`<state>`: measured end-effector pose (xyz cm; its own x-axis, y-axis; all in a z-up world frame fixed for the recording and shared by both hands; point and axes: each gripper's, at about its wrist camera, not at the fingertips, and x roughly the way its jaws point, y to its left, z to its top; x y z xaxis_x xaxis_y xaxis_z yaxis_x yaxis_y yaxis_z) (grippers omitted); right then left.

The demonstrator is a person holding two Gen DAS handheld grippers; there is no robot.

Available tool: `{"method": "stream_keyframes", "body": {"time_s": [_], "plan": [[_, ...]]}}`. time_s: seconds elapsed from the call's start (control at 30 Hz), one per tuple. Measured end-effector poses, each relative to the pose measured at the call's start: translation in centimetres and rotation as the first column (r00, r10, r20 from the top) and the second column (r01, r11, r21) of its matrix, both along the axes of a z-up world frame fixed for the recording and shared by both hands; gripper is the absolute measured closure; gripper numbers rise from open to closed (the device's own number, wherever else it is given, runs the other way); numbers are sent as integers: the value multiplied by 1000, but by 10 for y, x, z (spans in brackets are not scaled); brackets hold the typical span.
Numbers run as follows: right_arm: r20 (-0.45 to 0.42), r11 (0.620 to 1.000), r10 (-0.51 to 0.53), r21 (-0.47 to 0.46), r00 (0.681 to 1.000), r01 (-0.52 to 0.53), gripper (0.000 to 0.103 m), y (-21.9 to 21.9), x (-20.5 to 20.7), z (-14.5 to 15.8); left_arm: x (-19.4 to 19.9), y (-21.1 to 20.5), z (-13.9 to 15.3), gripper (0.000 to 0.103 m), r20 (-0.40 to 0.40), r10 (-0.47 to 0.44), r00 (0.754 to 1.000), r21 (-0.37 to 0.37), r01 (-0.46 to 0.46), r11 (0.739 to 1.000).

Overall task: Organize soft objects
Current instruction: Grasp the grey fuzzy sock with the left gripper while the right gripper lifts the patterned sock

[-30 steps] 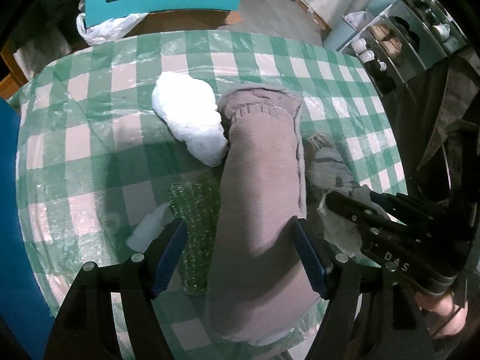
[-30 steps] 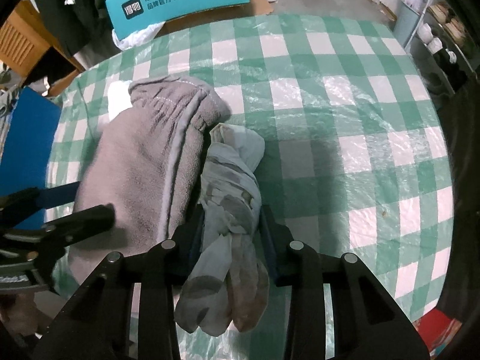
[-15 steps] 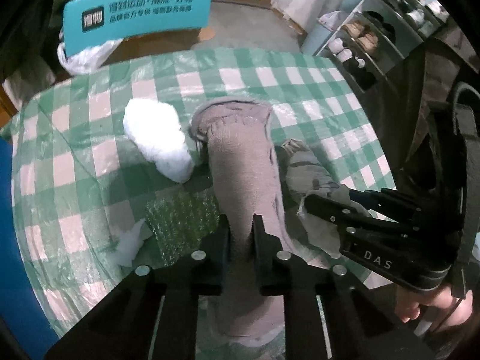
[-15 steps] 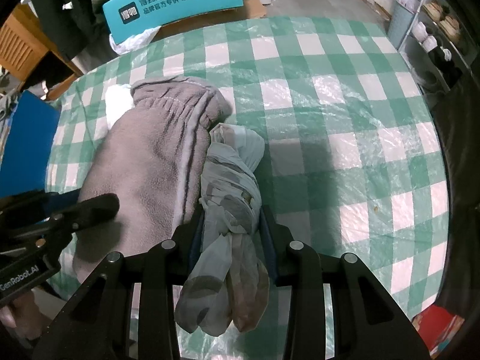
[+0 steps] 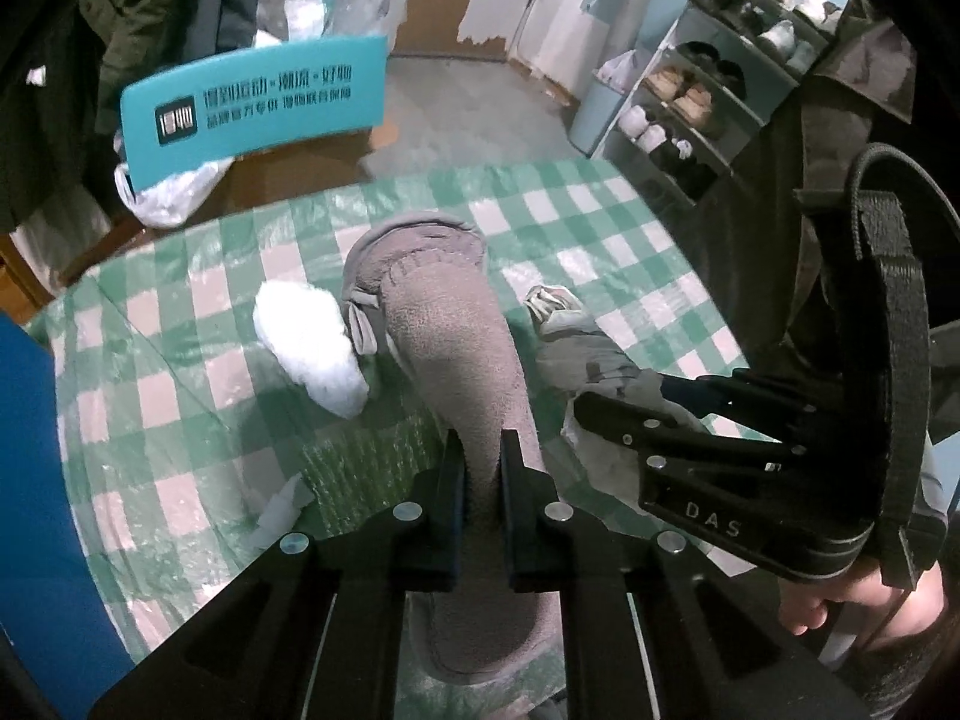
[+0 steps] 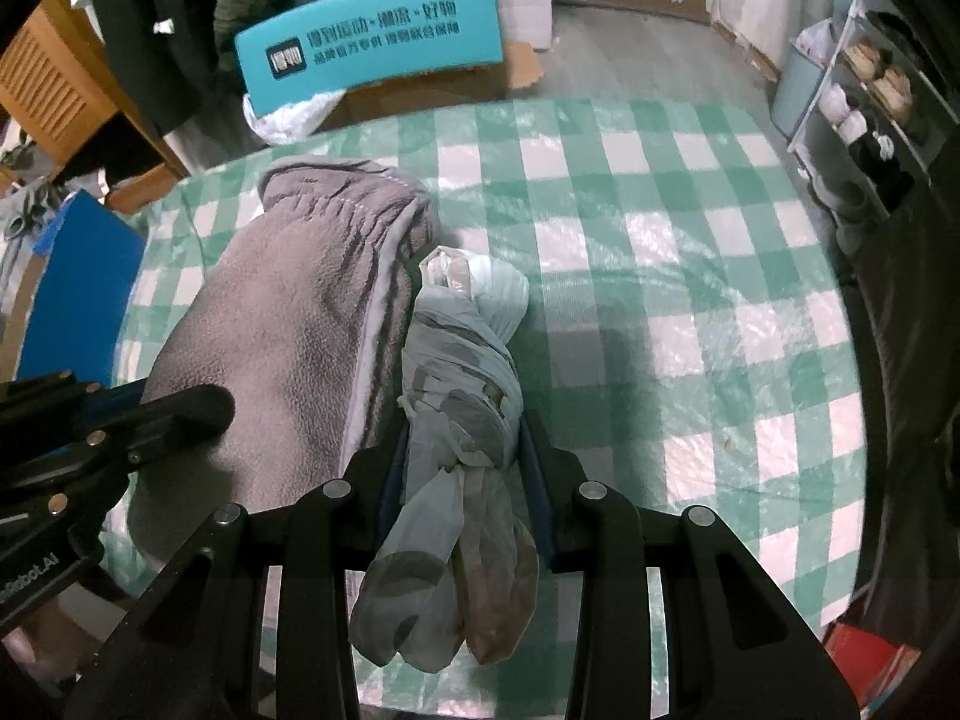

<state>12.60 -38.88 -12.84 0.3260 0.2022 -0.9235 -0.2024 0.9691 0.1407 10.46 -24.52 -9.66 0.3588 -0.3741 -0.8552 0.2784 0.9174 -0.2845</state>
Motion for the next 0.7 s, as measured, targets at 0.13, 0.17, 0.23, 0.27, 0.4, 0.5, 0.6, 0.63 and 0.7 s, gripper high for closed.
{"method": "stream_keyframes", "body": {"time_s": [0.13,0.17,0.23,0.27,0.4,0.5,0.6,0.63,0.7], "plan": [[35,1000,11,-3,999,-11,69,6,-3,13,-3,3,13,94,35,5,999,4,-5,1000],[43,1000,14,-3,999,-14,69,8,-3,16,-4,5,17,94,49,8,999,13,-8,1000],[56,1000,17,-2,998,-17,69,10,-5,21,-6,9,23,94,66,16,998,22,-18,1000],[62,1000,19,-1,998,-19,69,11,-6,24,-6,11,25,94,69,19,997,22,-21,1000],[80,1000,22,2,997,-22,69,14,-9,33,-8,24,35,94,83,43,996,12,-45,999],[90,1000,25,4,996,-25,69,16,-10,40,-11,32,41,94,98,59,993,16,-61,998],[106,999,31,6,994,-32,69,19,-14,48,-13,40,44,94,105,71,992,21,-73,997],[112,999,33,8,993,-35,69,21,-15,51,-13,43,46,94,106,78,991,22,-81,997],[125,999,39,12,991,-41,69,24,-16,58,-15,48,47,94,110,86,990,24,-89,996]]}}
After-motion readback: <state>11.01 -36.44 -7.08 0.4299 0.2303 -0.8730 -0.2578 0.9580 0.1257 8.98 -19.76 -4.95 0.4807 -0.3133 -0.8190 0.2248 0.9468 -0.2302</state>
